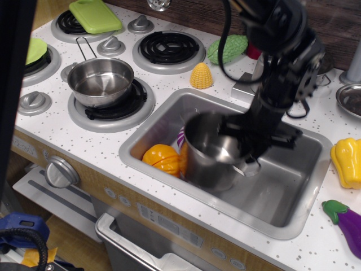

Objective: Pick up pot from sink

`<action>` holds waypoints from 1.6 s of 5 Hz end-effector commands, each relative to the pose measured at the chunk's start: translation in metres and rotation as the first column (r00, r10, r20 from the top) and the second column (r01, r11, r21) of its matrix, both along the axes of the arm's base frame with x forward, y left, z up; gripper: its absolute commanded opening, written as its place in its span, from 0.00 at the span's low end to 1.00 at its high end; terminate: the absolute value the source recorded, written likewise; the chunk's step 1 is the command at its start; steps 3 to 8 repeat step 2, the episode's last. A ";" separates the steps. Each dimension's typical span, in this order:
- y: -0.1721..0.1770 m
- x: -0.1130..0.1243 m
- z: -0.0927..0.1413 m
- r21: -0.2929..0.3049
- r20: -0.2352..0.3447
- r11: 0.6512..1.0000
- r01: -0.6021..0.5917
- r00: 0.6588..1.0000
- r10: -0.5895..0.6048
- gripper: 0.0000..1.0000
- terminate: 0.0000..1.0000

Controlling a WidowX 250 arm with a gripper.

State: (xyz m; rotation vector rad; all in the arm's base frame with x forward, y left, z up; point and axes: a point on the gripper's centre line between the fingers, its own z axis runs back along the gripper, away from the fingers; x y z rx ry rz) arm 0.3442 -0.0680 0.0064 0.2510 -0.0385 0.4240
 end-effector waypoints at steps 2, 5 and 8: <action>-0.022 0.012 0.084 0.052 0.047 0.999 0.001 0.999 -0.003 0.00 1.00; -0.022 0.012 0.084 0.052 0.047 0.999 0.001 0.999 -0.003 0.00 1.00; -0.022 0.012 0.084 0.052 0.047 0.999 0.001 0.999 -0.003 0.00 1.00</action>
